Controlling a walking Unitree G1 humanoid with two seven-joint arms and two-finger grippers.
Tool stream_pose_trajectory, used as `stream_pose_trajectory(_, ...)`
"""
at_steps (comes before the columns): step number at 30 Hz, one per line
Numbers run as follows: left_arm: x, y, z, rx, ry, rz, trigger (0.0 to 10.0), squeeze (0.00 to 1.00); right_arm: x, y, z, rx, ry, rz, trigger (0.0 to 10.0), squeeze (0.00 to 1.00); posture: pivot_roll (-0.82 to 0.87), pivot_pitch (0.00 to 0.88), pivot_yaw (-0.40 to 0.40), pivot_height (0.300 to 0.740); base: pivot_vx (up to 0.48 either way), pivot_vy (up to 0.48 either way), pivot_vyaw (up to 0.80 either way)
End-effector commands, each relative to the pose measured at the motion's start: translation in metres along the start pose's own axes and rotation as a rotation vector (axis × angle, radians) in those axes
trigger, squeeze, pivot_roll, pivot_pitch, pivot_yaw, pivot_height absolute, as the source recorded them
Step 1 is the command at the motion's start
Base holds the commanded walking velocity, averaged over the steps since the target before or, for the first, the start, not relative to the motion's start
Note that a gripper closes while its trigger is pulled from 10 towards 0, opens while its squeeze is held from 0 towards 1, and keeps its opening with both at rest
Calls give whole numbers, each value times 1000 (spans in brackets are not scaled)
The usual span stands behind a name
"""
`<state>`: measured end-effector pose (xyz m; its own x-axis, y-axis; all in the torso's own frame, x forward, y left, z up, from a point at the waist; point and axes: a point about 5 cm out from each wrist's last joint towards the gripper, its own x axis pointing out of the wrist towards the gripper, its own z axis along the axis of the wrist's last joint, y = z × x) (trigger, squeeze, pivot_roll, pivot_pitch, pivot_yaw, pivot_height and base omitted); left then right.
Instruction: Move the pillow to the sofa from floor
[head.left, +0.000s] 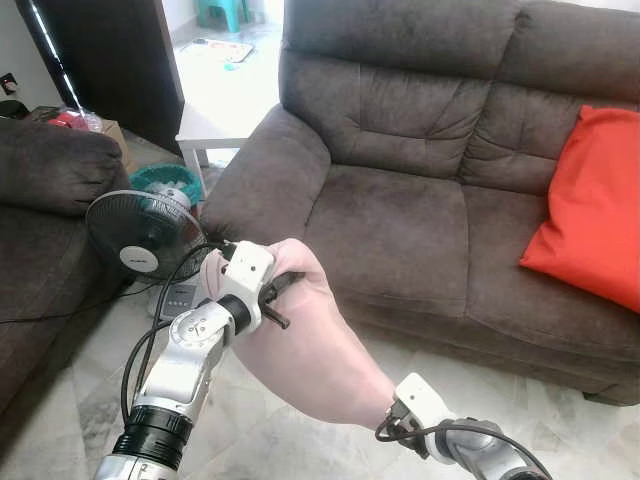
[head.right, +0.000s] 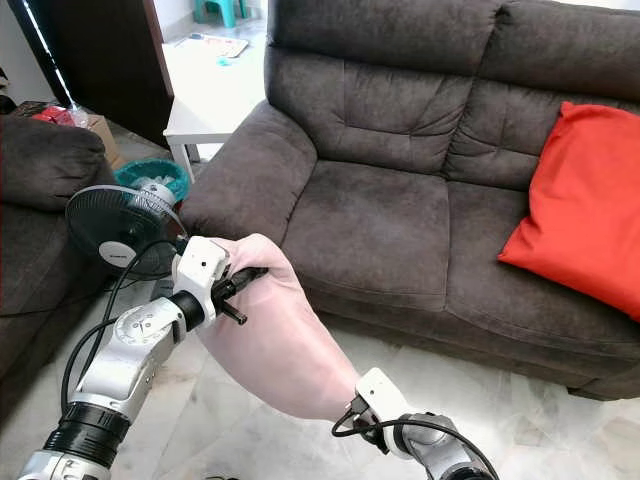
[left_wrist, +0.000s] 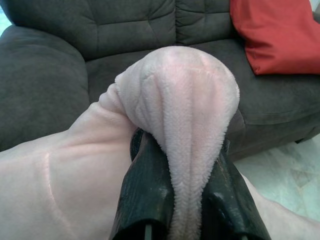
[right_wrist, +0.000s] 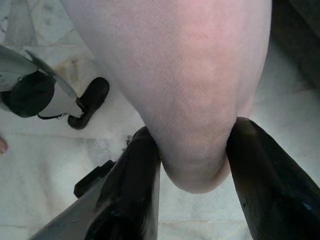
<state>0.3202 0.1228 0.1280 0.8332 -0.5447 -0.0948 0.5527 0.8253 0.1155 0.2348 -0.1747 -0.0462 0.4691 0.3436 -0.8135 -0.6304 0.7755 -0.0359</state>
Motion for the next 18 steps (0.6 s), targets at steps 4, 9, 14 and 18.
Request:
stream_pose_trajectory(4,4,4,33,39,-147,13,10000,0,0,3,-2,-5,3,34,0,0,135,53,-71,740,0,0,0)
stream_pose_trajectory(9,3,5,33,36,-146,20,10000,0,-1,2,-3,-6,4,32,0,0,135,56,-72,740,0,0,0)
stream_pose_trajectory(14,3,4,31,32,-142,21,10000,0,-2,0,-2,0,-9,15,0,0,134,56,-73,740,0,0,0)
stream_pose_trajectory(18,2,4,29,34,-135,20,10000,0,-3,-2,-2,1,-13,9,0,0,133,56,-69,740,0,0,0)
